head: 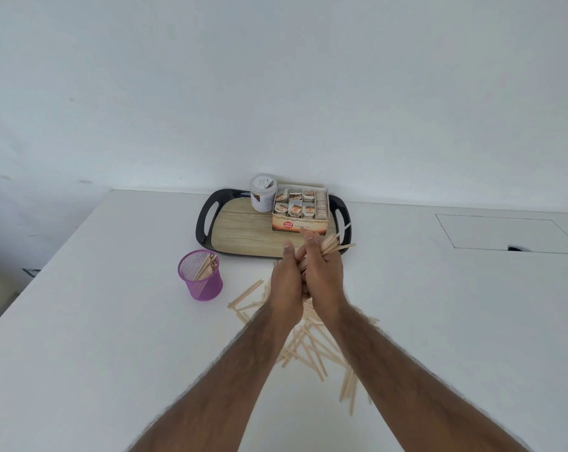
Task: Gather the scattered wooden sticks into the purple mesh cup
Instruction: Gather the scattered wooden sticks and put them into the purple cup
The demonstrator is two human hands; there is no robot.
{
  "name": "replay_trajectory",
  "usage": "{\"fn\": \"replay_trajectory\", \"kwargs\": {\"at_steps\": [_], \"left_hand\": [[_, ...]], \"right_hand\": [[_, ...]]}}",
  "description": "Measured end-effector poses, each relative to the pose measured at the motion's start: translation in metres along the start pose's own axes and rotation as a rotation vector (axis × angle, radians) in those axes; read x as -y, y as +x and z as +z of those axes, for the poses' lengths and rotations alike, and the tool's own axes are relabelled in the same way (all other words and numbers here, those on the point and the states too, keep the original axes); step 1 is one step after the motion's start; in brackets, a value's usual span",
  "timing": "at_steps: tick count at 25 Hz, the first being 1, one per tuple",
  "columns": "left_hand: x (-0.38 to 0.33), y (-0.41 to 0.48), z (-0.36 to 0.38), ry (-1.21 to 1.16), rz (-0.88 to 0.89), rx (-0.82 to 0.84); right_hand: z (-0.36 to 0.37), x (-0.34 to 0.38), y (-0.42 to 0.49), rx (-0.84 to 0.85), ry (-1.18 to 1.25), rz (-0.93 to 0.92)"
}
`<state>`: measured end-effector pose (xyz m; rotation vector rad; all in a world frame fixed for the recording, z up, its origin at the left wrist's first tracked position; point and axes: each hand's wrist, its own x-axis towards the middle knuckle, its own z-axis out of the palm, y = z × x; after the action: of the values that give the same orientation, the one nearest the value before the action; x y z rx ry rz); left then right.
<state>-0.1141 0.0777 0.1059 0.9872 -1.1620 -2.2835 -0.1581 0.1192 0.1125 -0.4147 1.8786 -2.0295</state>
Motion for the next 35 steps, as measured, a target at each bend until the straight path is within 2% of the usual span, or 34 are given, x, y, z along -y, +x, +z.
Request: {"fn": "replay_trajectory", "kwargs": {"at_steps": [4, 8, 12, 15, 20, 23, 26, 28, 31, 33, 35], "left_hand": [[0.003, -0.002, 0.0, 0.048, 0.046, -0.041], [0.013, -0.002, 0.001, 0.077, 0.075, -0.15], [0.014, -0.007, 0.0, 0.077, 0.064, -0.089], [0.008, -0.003, -0.001, 0.055, 0.072, -0.138], [-0.002, 0.007, -0.017, 0.161, 0.185, -0.198], [-0.001, 0.007, -0.018, 0.267, 0.253, -0.181], [-0.001, 0.006, -0.012, 0.356, 0.271, -0.127], [-0.003, 0.009, -0.012, 0.45, 0.327, -0.168], [-0.003, 0.012, -0.013, 0.584, 0.483, -0.231], [0.001, 0.011, -0.012, 0.657, 0.567, -0.198], [0.005, 0.012, -0.014, 0.721, 0.602, -0.159]], "right_hand": [[-0.001, -0.003, -0.002, -0.021, 0.061, 0.117], [0.0, -0.009, -0.01, -0.005, 0.109, 0.132], [-0.004, -0.009, -0.009, 0.034, 0.107, 0.179], [-0.007, -0.005, -0.006, 0.071, 0.14, 0.19], [-0.029, 0.014, 0.013, -0.077, 0.327, 0.102], [-0.036, 0.019, 0.017, -0.104, 0.123, 0.106], [-0.033, 0.013, 0.011, -0.051, -0.064, 0.09], [-0.034, 0.011, 0.012, -0.004, -0.125, 0.101], [-0.038, 0.01, 0.018, 0.037, -0.153, 0.293], [-0.038, 0.01, 0.021, -0.01, -0.073, 0.496], [-0.039, 0.007, 0.024, -0.055, 0.055, 0.607]]}}
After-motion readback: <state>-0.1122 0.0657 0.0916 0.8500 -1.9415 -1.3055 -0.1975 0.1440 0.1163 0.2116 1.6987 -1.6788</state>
